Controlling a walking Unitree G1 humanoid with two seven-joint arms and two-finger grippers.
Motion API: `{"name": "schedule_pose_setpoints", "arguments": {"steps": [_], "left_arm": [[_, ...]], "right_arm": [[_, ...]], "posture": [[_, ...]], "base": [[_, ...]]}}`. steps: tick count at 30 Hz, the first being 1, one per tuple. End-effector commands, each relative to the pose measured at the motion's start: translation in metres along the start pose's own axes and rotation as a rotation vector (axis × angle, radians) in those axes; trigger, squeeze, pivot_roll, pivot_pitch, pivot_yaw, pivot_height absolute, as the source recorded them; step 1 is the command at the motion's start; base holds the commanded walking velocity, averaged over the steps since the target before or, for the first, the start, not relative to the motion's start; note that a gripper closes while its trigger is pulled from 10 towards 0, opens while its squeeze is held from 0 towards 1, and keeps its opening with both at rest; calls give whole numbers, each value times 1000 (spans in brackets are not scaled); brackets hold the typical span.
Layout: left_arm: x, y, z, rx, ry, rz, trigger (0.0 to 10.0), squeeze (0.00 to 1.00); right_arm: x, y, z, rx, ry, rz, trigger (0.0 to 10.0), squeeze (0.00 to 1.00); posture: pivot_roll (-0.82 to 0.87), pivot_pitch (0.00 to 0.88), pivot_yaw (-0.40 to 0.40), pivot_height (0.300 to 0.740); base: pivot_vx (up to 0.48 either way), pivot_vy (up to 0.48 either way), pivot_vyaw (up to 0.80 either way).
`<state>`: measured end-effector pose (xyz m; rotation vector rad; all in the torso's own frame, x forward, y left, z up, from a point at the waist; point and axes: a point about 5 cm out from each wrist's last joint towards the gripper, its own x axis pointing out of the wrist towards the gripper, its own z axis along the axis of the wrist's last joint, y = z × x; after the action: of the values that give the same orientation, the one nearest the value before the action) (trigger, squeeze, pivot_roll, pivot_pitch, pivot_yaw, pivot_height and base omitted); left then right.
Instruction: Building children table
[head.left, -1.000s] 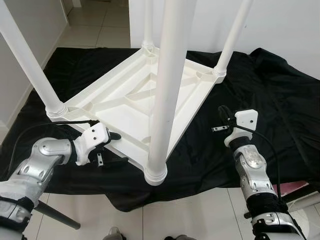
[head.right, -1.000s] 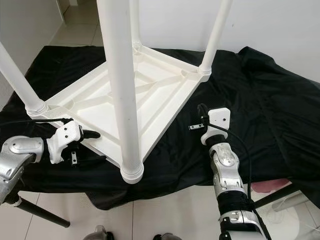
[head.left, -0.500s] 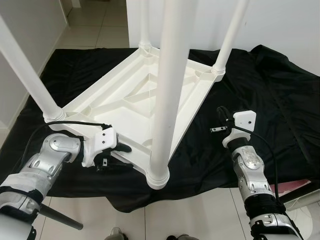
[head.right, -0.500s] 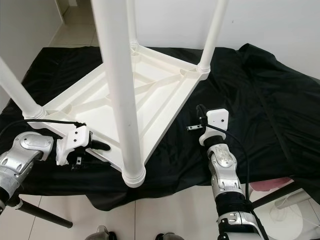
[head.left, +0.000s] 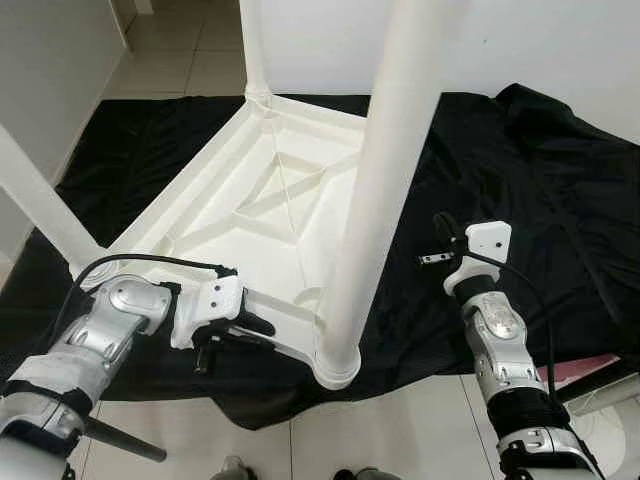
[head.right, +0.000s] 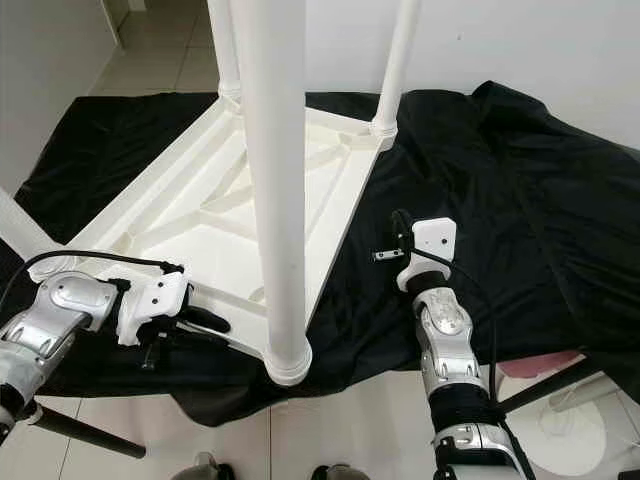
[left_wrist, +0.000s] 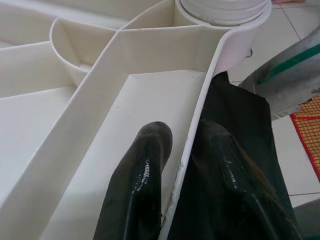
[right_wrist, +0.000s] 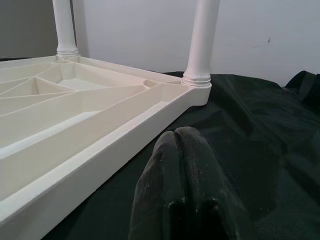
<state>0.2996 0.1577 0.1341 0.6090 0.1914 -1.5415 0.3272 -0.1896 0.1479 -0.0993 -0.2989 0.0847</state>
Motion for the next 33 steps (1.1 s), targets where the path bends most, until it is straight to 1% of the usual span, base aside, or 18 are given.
{"name": "schedule_pose_setpoints", "arguments": {"steps": [1,4,5,7,9,11,12,13,14,15,16,17,19,23,24,25,29,33], "left_arm": [[-2,7,-3,-23,9,105,0,0],[7,18,4,-46,-64,206,0,0],[7,18,4,-46,-64,206,0,0],[12,24,10,-61,-112,274,0,0],[12,24,10,-61,-112,274,0,0],[13,26,13,-71,-134,300,0,0],[15,29,15,-75,-154,341,0,0],[15,29,15,-75,-154,341,0,0],[16,31,17,-81,-171,379,0,0],[16,31,17,-81,-171,379,0,0],[16,34,18,-85,-183,419,0,0],[16,34,18,-85,-183,419,0,0],[18,40,18,-104,-200,501,0,0],[20,42,17,-127,-215,547,0,0],[22,42,17,-137,-221,557,588,0],[24,41,16,-133,-205,554,10000,0],[26,38,15,-127,-181,541,10000,0],[24,39,16,-137,-195,539,10000,0]], "right_arm": [[-1,-1,-3,9,14,-19,10000,0],[2,5,-2,18,11,-17,10000,0],[2,5,-2,18,11,-17,10000,0],[2,6,-2,22,9,-18,10000,0],[2,6,-2,22,9,-18,10000,0],[2,6,-2,23,8,-19,10000,0],[2,7,-2,23,7,-19,10000,0],[2,7,-2,23,7,-19,10000,0],[3,7,-1,26,6,-18,10000,0],[3,7,-1,26,6,-18,10000,0],[3,8,-1,26,5,-17,10000,0],[3,8,-1,26,5,-17,10000,0],[4,10,0,35,2,-17,10000,0],[3,12,0,44,2,-18,10000,0],[2,13,-1,44,3,-16,10000,0],[1,15,-1,47,4,-10,10000,0],[-2,19,-2,43,8,6,10000,0],[-4,18,-3,42,12,8,10000,0]], "posture": [[32,128,5,740],[25,121,8,740],[25,121,8,740],[27,119,7,740],[27,119,7,740],[27,119,7,740],[23,117,-2,740],[23,117,-2,740],[22,117,-1,740],[22,117,-1,740],[22,117,-1,740],[22,117,-1,740],[2,108,2,740],[-5,109,1,740],[-8,108,-1,740],[-11,111,-4,740],[-9,119,-7,740],[-8,123,-8,740]], "base": [[0,0,0],[0,0,0],[0,0,0],[0,0,0],[0,0,0],[0,0,0],[0,0,0],[0,0,0],[0,0,0],[0,0,0],[0,0,0],[0,0,0],[0,0,0],[0,0,0],[0,0,0],[0,0,0],[0,0,0],[0,0,0]]}}
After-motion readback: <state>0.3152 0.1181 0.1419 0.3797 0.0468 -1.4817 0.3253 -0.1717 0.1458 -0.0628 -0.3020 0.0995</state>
